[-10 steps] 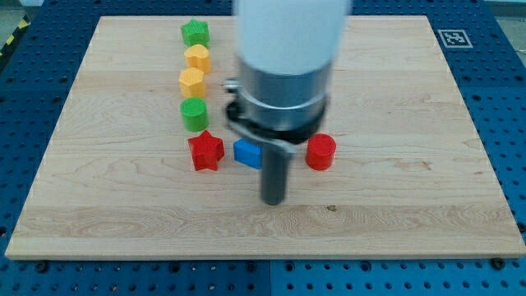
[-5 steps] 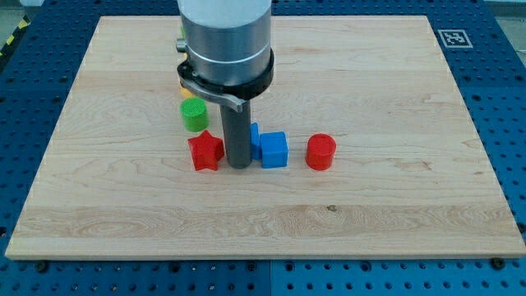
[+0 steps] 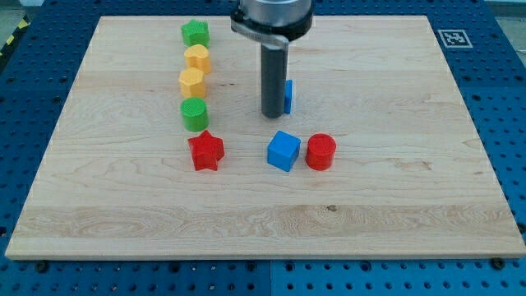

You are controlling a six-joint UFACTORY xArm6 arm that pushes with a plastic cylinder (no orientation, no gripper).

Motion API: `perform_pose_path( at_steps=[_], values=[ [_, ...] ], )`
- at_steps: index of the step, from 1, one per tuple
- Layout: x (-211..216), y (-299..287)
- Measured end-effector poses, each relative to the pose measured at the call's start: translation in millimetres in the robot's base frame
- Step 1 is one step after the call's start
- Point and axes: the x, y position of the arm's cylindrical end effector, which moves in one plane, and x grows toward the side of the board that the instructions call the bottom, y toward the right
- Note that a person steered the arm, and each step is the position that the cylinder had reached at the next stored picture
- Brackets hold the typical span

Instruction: Push the blue cube towards the top right corner

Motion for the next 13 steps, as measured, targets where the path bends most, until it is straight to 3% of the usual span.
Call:
perform_pose_path(
  at_steps=[4,6,9,13],
  values=[
    [-132.5,71.1],
    [-131.5,91.5],
    [-69.5,94.0],
    [-153.5,193.0]
  ],
)
